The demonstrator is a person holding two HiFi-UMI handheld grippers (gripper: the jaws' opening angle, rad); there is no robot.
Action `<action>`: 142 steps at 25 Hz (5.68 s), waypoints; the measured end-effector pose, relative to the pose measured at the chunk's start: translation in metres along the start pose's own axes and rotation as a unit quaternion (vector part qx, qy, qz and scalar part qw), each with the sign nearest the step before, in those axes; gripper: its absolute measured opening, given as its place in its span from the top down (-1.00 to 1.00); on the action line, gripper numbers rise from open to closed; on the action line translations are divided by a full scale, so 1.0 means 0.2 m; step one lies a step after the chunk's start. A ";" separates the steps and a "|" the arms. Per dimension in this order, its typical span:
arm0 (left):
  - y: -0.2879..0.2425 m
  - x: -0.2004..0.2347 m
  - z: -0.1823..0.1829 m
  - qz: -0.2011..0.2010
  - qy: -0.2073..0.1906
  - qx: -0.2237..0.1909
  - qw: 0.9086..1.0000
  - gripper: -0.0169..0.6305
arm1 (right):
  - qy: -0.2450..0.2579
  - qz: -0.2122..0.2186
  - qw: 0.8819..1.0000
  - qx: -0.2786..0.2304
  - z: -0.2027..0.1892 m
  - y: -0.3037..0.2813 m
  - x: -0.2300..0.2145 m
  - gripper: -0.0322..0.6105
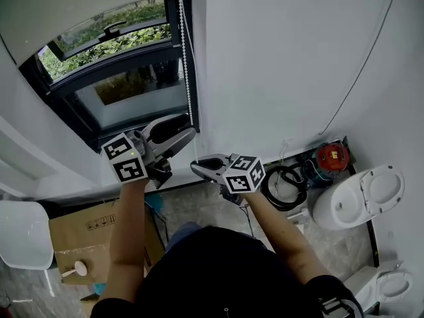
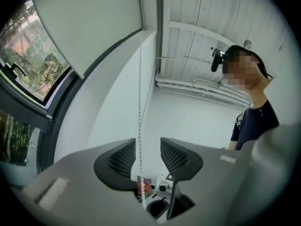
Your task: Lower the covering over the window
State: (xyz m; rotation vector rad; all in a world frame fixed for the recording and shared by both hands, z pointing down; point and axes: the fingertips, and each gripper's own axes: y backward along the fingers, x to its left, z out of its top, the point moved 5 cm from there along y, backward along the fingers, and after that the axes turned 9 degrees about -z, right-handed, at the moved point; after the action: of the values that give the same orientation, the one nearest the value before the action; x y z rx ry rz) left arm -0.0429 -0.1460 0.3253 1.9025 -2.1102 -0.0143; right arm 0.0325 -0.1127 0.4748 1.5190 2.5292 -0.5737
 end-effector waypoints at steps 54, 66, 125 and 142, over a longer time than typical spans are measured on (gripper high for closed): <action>0.16 0.02 -0.79 0.021 0.187 0.067 0.980 0.88 | -0.032 -0.017 0.980 0.194 -0.97 -0.11 -0.08 0.84; 0.19 0.02 -0.91 0.012 0.219 0.040 0.975 0.88 | -0.065 -0.037 0.980 0.185 -1.09 -0.12 -0.10 0.84; 0.34 0.13 -0.90 -0.031 0.181 -0.011 0.983 0.88 | 0.111 -0.058 0.972 -0.198 1.11 0.00 0.13 0.84; 0.47 0.12 -1.21 -0.008 0.235 0.073 0.969 0.87 | 0.065 -0.104 0.985 -0.122 0.68 -0.10 0.00 0.86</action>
State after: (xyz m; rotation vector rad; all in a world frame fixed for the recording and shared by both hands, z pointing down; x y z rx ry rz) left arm -0.0803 -0.1111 0.5810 1.7781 -1.8111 0.5494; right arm 0.0048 -0.1739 0.3556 1.2569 2.7547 -0.1822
